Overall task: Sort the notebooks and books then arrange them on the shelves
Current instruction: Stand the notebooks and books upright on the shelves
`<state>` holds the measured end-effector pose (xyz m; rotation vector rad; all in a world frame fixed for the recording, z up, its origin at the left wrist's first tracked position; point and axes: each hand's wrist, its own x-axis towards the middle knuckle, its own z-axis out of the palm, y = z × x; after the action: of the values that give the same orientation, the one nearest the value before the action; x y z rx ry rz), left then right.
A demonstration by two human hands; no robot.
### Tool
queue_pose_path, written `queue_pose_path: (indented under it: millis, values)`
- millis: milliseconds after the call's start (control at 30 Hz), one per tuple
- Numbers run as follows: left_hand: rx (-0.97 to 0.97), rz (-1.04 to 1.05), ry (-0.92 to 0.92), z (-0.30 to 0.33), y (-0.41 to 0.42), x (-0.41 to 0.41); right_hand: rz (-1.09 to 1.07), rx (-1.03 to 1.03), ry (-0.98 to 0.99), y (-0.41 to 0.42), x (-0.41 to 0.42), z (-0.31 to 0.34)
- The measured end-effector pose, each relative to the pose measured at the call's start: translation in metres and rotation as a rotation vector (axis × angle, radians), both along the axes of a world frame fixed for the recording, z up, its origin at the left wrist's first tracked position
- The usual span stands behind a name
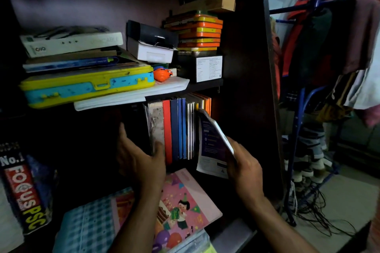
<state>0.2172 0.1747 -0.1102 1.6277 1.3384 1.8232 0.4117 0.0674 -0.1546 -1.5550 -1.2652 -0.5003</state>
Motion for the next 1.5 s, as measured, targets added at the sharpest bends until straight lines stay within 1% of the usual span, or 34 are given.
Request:
queue_pose_path:
  millis: [67,133,200,267,333,400,433,500,567,700,800,900,967,1000,1067,1100,1133,1167,1200,1267,1300,1333,1367,1433,1500]
  values:
    - [-0.082,-0.153,-0.023,-0.005,0.007,0.002,0.012,-0.026,0.028,0.001,-0.001,0.005]
    - [-0.174,-0.244,-0.065,-0.006,0.007,0.003,0.017,-0.092,0.06,0.005,-0.004,0.02]
    - [-0.205,-0.29,-0.074,-0.004,0.004,0.004,0.007,-0.148,0.072,0.011,-0.002,0.037]
    - [-0.206,-0.324,-0.056,-0.003,0.002,0.003,0.0,-0.142,0.08,0.023,-0.001,0.049]
    - [-0.22,-0.346,-0.021,-0.003,0.001,0.005,0.018,-0.155,0.166,0.038,-0.003,0.046]
    - [-0.239,-0.344,-0.013,-0.002,-0.001,0.004,0.059,-0.282,0.25,0.049,-0.011,0.032]
    - [-0.241,-0.347,-0.014,-0.001,-0.001,0.004,0.072,-0.361,0.228,0.052,-0.014,0.024]
    - [-0.259,-0.346,-0.001,-0.002,0.003,0.004,0.087,-0.424,0.16,0.055,-0.017,0.014]
    - [-0.29,-0.322,0.016,-0.005,0.007,0.005,0.087,-0.394,0.162,0.055,-0.016,0.014]
    - [-0.339,-0.313,0.012,-0.004,0.006,0.007,0.109,-0.312,0.317,0.047,-0.015,0.017]
    - [-0.326,-0.33,0.004,-0.007,0.007,0.006,0.158,-0.26,0.366,0.048,-0.015,0.018]
    - [-0.34,-0.339,0.006,-0.004,0.004,0.006,0.124,-0.371,0.272,0.054,-0.013,0.015]
    - [-0.355,-0.276,0.008,0.0,-0.001,0.006,0.119,-0.422,0.184,0.055,-0.013,0.014]
    - [-0.325,-0.209,-0.001,0.002,-0.002,0.005,0.133,-0.442,0.168,0.055,-0.014,0.015]
    - [-0.167,-0.058,-0.053,0.006,-0.003,0.002,0.168,-0.511,0.161,0.054,-0.016,0.016]
    - [-0.101,-0.03,-0.071,0.009,-0.006,0.001,0.189,-0.548,0.166,0.052,-0.017,0.017]
    - [-0.083,-0.059,-0.058,0.012,-0.011,0.001,0.213,-0.568,0.181,0.05,-0.018,0.016]
    - [-0.114,-0.132,-0.007,0.014,-0.014,0.002,0.238,-0.567,0.205,0.046,-0.019,0.013]
    - [-0.175,-0.231,0.102,0.015,-0.017,0.004,0.261,-0.548,0.233,0.04,-0.019,0.01]
    - [-0.339,-0.433,0.465,0.011,-0.02,0.007,0.313,-0.509,0.295,0.026,-0.02,0.005]
    - [-0.408,-0.496,0.651,0.009,-0.023,0.007,0.355,-0.498,0.327,0.018,-0.021,0.003]
    - [-0.437,-0.523,0.797,0.009,-0.024,0.006,0.408,-0.499,0.348,0.012,-0.022,0.003]
    - [-0.446,-0.538,0.887,0.009,-0.026,0.003,0.465,-0.516,0.354,0.008,-0.024,0.003]
    - [-0.462,-0.535,0.955,0.01,-0.026,-0.002,0.532,-0.588,0.313,0.005,-0.026,0.005]
    - [-0.482,-0.441,1.039,0.013,-0.02,-0.008,0.525,-0.657,0.212,0.009,-0.026,0.005]
